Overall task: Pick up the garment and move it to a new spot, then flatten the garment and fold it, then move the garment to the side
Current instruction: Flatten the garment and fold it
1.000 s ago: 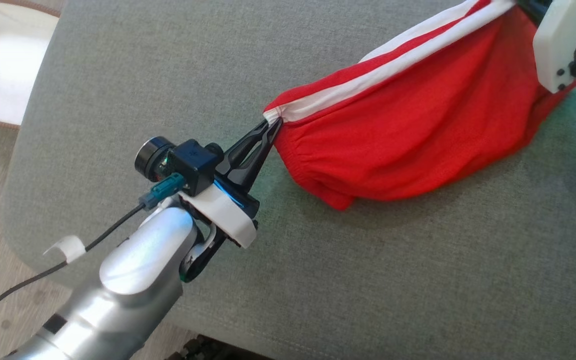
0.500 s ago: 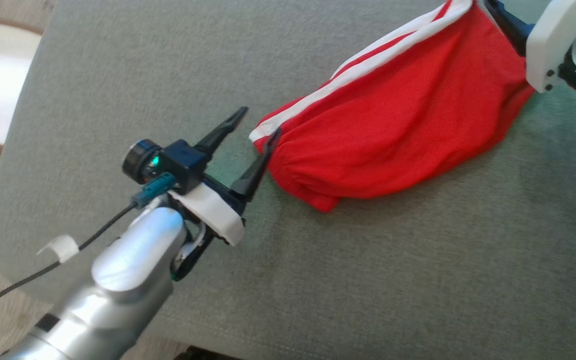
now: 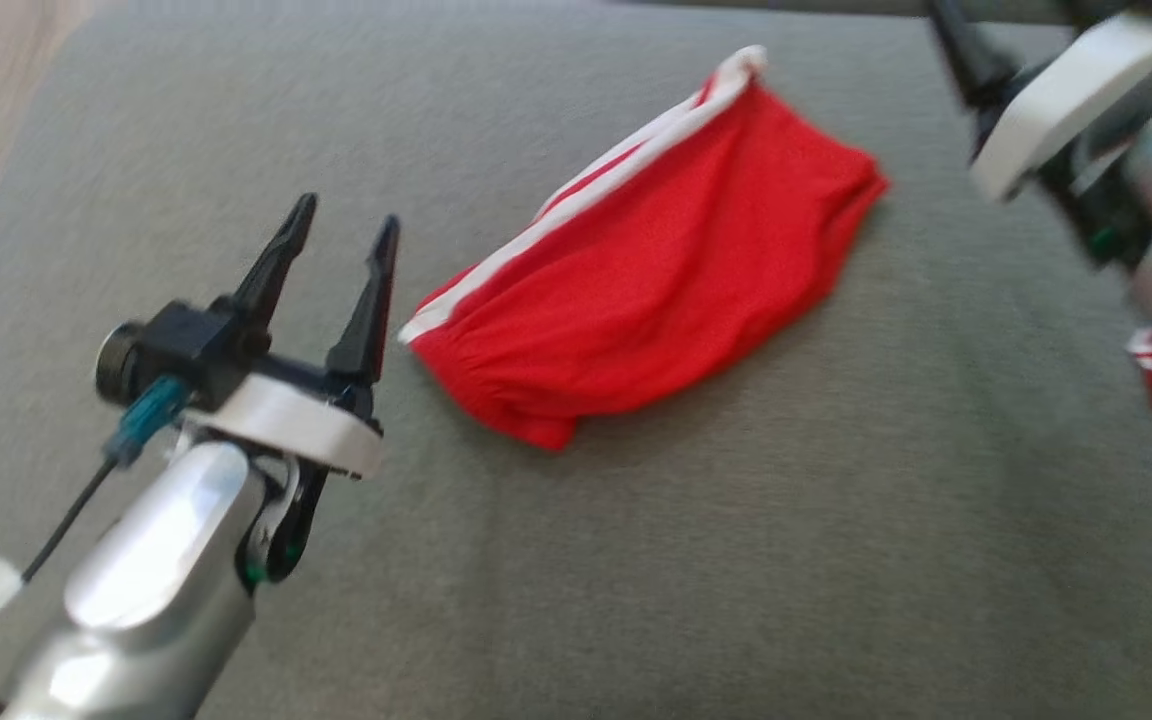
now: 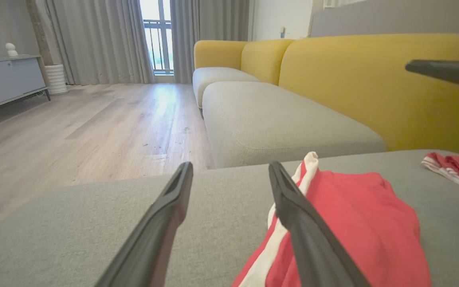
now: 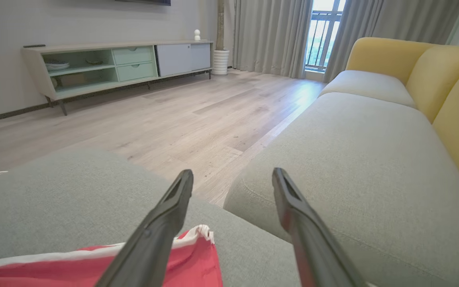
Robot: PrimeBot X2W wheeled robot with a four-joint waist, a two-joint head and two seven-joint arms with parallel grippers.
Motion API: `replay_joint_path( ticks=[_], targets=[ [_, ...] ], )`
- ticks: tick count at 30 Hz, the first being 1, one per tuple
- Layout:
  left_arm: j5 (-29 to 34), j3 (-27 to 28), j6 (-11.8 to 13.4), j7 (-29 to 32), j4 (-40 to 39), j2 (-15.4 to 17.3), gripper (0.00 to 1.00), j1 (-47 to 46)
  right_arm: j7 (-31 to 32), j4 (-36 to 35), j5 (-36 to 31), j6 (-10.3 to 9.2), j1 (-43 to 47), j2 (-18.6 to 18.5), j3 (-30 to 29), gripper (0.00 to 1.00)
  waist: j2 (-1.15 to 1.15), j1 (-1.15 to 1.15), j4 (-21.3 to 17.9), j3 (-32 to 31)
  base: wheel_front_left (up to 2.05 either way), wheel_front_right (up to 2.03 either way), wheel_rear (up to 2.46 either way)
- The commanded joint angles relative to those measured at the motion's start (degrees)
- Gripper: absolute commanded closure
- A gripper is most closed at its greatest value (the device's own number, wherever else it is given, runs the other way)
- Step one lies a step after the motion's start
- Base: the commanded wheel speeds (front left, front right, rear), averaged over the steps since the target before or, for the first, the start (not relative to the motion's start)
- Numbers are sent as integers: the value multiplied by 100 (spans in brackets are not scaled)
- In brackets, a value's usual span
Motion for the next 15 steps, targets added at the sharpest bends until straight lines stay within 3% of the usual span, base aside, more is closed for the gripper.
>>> replay_joint_path(
  ticks=[1,6,14,15],
  targets=[
    [-65,356,145,-76,-346,274,0,39,-174,-49,-59,39,357,163,-200,0,0,1,-438,-384,0,0,0],
    [-192,506,428,-105,-780,371,0,568,-330,-82,-134,39,1156,484,-910,0,0,1,-781,-610,0,0,0],
    [-318,603,736,-145,-994,257,0,1317,-345,-808,-1090,39,2723,995,-2651,0,0,1,-1100,-789,0,0,0],
    [-318,603,736,-145,-994,257,0,1317,-345,-808,-1090,39,2723,995,-2651,0,0,1,-1100,-789,0,0,0]
  ],
)
